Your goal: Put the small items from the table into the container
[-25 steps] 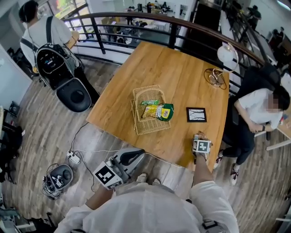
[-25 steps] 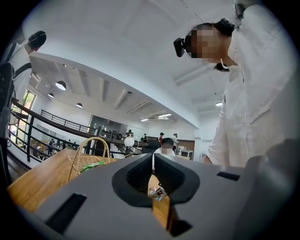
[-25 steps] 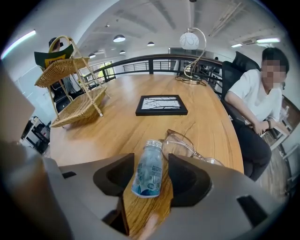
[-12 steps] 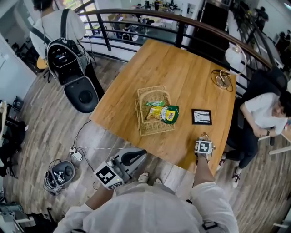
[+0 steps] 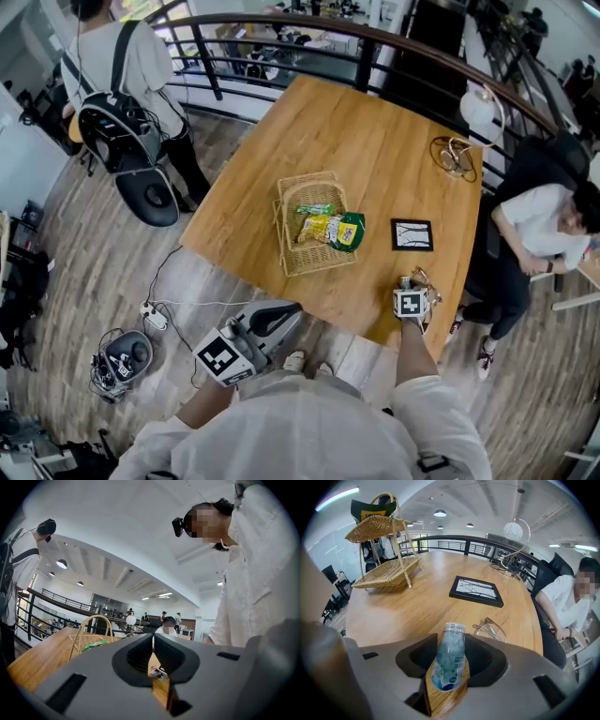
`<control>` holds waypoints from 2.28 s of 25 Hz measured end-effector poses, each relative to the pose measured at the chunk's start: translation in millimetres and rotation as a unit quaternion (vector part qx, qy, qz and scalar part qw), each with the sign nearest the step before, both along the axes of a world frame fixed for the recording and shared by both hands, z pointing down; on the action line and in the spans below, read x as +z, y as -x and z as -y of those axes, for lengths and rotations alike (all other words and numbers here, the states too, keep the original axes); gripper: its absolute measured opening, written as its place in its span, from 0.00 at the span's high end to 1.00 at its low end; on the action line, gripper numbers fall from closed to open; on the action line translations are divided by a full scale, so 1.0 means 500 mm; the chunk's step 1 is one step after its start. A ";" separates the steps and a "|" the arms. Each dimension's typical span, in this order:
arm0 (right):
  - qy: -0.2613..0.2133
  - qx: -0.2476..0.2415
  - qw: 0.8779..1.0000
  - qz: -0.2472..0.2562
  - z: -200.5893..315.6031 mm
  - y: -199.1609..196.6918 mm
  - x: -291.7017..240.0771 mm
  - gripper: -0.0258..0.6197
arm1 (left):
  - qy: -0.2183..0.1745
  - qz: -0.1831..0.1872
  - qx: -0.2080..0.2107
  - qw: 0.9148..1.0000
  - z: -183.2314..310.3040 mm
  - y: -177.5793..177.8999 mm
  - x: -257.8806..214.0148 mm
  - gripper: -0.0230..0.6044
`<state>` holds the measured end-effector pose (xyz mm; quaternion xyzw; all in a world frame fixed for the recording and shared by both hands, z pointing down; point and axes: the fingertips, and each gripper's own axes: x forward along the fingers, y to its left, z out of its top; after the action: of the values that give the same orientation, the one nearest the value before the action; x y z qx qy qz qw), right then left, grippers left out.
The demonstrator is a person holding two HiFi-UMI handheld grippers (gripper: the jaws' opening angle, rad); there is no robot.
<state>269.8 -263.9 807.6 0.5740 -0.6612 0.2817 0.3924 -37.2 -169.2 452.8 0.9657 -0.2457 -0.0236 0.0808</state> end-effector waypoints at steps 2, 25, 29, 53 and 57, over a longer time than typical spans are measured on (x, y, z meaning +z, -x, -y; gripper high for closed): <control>-0.009 -0.002 1.000 0.003 0.004 0.007 -0.013 0.67 | -0.003 -0.001 0.000 1.000 0.003 0.000 0.000 0.94; -0.220 -0.056 0.968 0.110 0.105 0.148 -0.382 0.67 | -0.024 -0.029 0.010 0.999 -0.010 0.002 -0.020 0.94; -0.253 -0.090 0.956 0.120 0.124 0.194 -0.468 0.67 | -0.028 -0.033 0.006 0.999 -0.017 0.010 -0.028 0.94; -0.260 -0.361 0.895 0.016 0.229 0.509 -0.585 0.67 | -0.024 -0.041 -0.051 0.998 -0.045 0.113 -0.023 0.94; -0.246 -0.372 0.895 0.002 0.233 0.522 -0.565 0.67 | -0.023 -0.042 -0.056 0.997 -0.049 0.125 -0.020 0.94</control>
<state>8.9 -380.3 524.9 0.3642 -0.8753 -0.0552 0.3134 -99.6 -144.9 442.6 0.9500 -0.2955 -0.0744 0.0676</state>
